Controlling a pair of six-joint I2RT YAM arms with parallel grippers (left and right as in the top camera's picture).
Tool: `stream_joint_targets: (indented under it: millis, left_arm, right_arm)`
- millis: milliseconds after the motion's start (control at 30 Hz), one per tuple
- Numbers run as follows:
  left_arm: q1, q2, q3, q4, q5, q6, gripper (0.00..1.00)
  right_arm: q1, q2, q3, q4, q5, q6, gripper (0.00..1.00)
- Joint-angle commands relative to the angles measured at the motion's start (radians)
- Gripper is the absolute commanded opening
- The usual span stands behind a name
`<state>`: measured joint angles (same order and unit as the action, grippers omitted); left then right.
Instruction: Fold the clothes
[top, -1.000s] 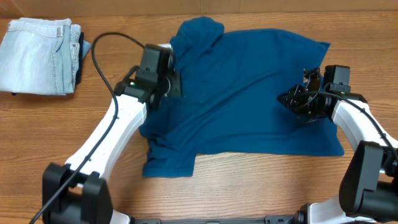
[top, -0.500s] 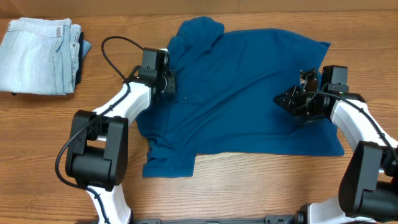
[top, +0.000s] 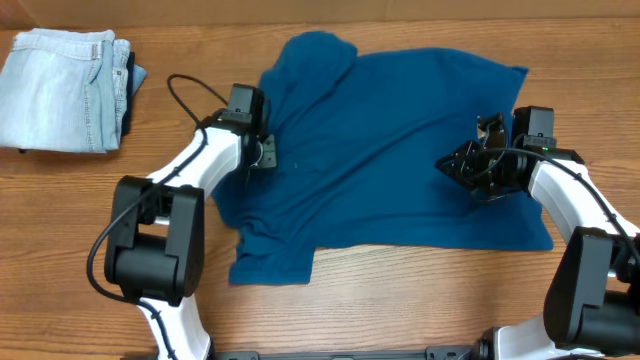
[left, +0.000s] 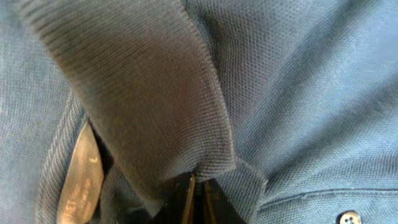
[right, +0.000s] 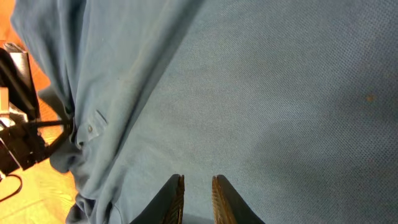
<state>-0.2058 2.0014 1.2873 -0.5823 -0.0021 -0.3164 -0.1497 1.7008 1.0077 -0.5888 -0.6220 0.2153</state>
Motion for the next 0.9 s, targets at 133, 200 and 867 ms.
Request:
stream_joint_targets:
  millis: [133, 200, 867]
  left_arm:
    - [0.126, -0.011, -0.041, -0.2, -0.058, -0.187, 0.04]
    - [0.149, -0.04, -0.041, -0.216, -0.076, -0.19, 0.04]
    - [0.033, -0.233, 0.025, 0.29, 0.156, -0.033, 0.43]
  right_arm:
    - [0.005, -0.023, 0.002, -0.005, -0.009, -0.007, 0.2]
    - [0.005, -0.023, 0.002, -0.005, -0.009, -0.007, 0.2]
    - [0.005, 0.048, 0.304, 0.145, 0.139, -0.055, 0.43]
